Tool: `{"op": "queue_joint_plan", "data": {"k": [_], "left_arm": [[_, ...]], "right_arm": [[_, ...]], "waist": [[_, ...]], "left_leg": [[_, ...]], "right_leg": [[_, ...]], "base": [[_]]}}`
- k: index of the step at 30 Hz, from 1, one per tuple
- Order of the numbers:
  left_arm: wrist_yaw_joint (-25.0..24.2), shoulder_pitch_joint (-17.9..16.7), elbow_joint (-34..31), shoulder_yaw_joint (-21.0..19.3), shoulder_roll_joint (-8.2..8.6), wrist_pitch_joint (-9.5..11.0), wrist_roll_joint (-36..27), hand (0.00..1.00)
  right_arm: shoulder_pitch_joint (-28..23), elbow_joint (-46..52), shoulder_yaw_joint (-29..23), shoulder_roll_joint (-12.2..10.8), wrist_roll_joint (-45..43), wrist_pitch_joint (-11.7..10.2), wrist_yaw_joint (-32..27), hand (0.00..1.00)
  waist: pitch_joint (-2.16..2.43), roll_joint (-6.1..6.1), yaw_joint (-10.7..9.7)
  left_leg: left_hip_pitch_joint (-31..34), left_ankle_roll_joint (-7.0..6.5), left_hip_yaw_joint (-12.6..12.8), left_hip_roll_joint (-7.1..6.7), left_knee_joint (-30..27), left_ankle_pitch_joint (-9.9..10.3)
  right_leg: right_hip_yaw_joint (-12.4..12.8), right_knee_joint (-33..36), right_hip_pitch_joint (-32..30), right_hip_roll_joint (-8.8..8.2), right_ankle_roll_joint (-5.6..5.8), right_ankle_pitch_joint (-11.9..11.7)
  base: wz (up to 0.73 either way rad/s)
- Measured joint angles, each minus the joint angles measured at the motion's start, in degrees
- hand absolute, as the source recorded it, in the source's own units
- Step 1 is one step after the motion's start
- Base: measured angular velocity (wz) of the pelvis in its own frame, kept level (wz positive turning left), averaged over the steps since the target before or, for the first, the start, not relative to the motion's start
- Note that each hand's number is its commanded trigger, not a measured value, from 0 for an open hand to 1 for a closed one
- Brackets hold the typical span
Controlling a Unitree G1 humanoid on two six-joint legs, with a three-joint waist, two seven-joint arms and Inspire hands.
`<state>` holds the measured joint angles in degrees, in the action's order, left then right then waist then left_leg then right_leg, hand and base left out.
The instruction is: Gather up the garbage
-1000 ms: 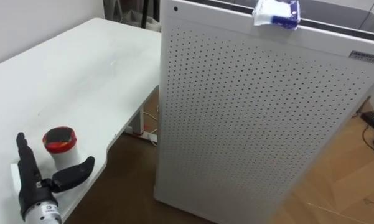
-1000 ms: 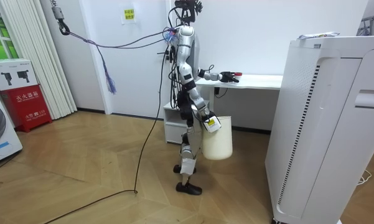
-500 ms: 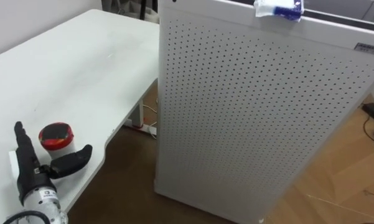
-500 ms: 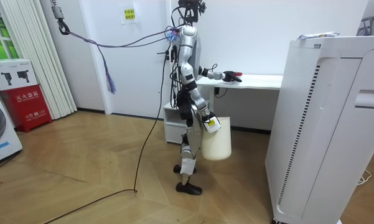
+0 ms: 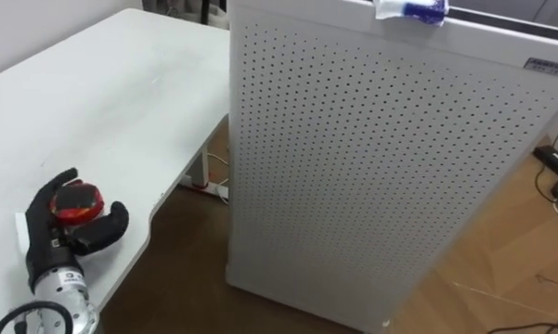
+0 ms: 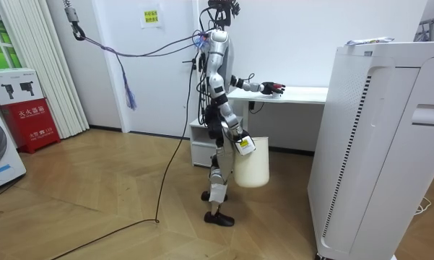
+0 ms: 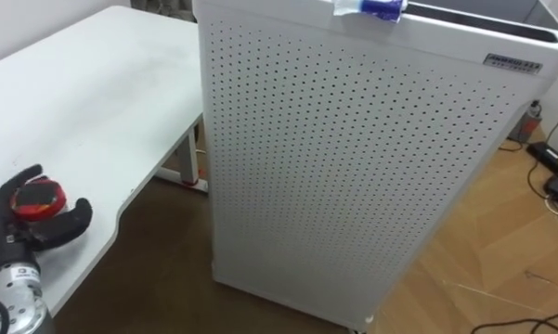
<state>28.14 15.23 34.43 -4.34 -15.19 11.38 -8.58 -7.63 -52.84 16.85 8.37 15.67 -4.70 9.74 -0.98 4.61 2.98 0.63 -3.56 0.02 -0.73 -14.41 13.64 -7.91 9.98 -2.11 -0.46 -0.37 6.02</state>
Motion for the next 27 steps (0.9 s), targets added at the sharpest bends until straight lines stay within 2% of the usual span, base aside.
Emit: {"op": "queue_joint_plan", "data": {"k": [8, 11, 13, 18, 23, 27], "left_arm": [[-0.19, 0.16, -0.01, 0.20, 0.00, -0.27, -0.96, 1.00], [-1.12, 0.17, 0.00, 0.40, 0.09, -0.28, -0.94, 1.00], [-1.76, 0.17, -0.01, 1.33, 0.12, -0.28, -0.93, 1.00], [-4.18, 0.19, -0.74, 3.23, 0.33, -0.29, -0.93, 1.00], [-4.82, 0.16, -8.11, 6.02, 1.31, -0.29, -0.80, 1.00], [-7.43, -0.36, -18.20, 10.18, 1.32, -0.38, -0.94, 1.00]], "right_arm": [[0.94, -0.07, -0.06, 0.31, -0.14, 0.42, -0.39, 1.00], [1.18, -0.33, -0.06, 0.40, -0.13, 0.42, -0.38, 1.00], [2.16, -1.22, -0.06, 0.56, -0.11, 0.42, -0.32, 1.00], [4.06, -3.08, -0.04, 0.55, -0.01, 0.42, -0.17, 1.00], [4.49, -3.48, 0.11, 0.53, 0.56, 0.42, 0.48, 1.00], [5.00, -3.54, 1.03, 0.80, 1.05, 0.47, 0.41, 1.00]], "waist": [[-0.30, -0.90, -1.24], [-0.30, -1.08, -1.45], [-0.46, -1.38, -1.48], [-0.21, -2.17, -2.39], [-0.18, -2.18, -2.47], [0.00, -2.40, -2.55]], "left_leg": [[0.75, -0.02, 0.80, 0.01, -0.07, 0.01], [0.61, -0.03, 1.40, 0.06, -0.06, 0.01], [0.64, -0.02, 1.69, 0.08, -0.36, 0.01], [1.01, -0.03, 1.74, 0.03, -0.37, 0.01], [1.32, -0.05, 1.60, 0.04, -0.38, 0.00], [2.50, -0.05, 1.18, 0.05, -0.92, 0.00]], "right_leg": [[0.10, 0.07, -0.96, -0.03, 0.01, -0.03], [0.95, 0.07, -1.06, -0.23, 0.02, -0.04], [1.44, 0.07, -1.12, -0.22, 0.08, -0.09], [1.44, 0.90, -1.98, -0.36, 0.12, -0.11], [0.84, 0.90, -2.19, -0.40, 0.10, -0.12], [0.19, 1.08, -2.86, -0.54, 0.00, -0.20]], "base": [[-0.04], [-0.09], [-0.10], [-0.01], [0.00], [0.07]]}}
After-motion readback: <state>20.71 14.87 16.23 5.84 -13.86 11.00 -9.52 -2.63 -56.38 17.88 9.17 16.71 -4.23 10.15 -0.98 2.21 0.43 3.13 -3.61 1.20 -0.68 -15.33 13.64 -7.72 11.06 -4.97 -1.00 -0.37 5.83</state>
